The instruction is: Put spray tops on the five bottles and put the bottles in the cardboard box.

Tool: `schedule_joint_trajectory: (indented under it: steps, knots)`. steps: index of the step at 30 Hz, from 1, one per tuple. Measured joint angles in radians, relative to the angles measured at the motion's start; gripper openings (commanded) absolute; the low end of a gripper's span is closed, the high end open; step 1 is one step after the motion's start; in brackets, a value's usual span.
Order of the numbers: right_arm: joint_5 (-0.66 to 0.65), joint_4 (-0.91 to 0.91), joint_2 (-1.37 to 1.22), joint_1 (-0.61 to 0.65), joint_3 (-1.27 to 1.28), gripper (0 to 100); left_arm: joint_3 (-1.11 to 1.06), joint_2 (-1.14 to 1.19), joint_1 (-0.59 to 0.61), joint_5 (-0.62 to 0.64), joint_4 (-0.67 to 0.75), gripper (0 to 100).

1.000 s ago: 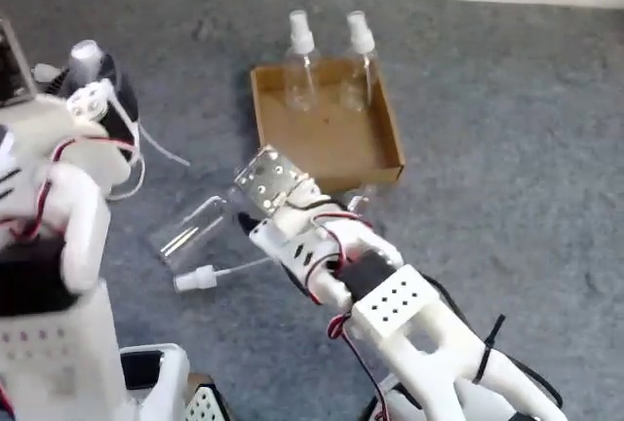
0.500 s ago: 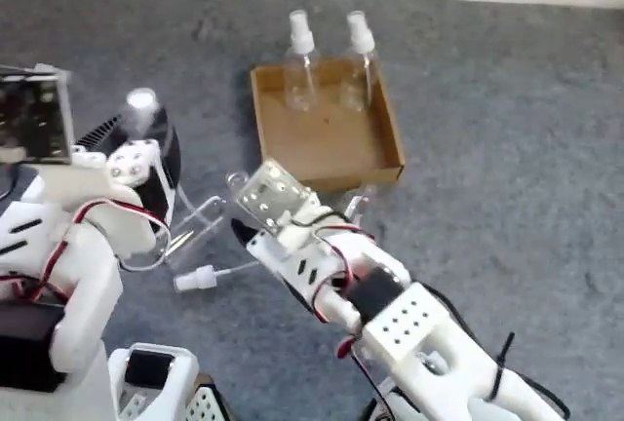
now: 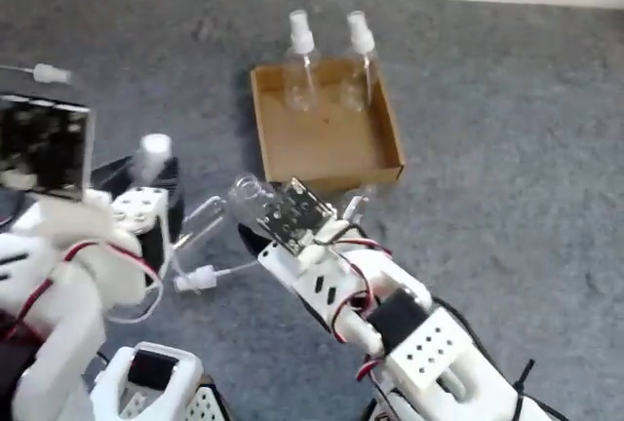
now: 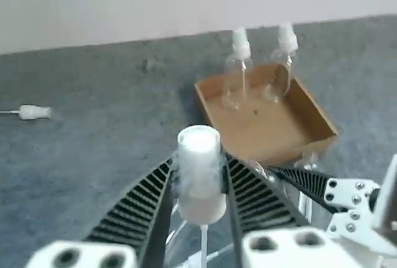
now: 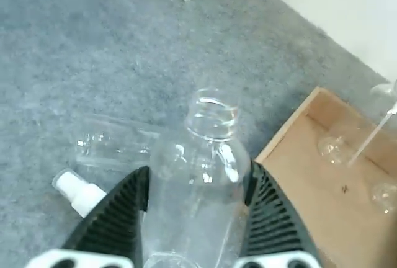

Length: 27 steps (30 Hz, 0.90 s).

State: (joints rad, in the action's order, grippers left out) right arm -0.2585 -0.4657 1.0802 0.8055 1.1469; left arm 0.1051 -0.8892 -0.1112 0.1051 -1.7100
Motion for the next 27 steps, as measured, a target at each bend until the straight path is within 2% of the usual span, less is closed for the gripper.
schedule_joint_trajectory:
  steps: [3,9,19,27]
  knots:
    - [0.0,0.0,0.044,0.0,0.046,0.3,-0.054,0.0,-0.044,0.0,0.04,0]
    - [0.0,0.0,0.094,0.0,0.077,0.3,-0.075,0.002,-0.055,0.0,0.164,0]
    - [0.0,0.0,0.095,0.04,0.077,0.3,-0.173,0.005,-0.057,0.002,0.512,0]
    - [0.0,0.0,0.095,0.041,0.077,0.3,-0.215,0.015,-0.057,0.02,0.56,0]
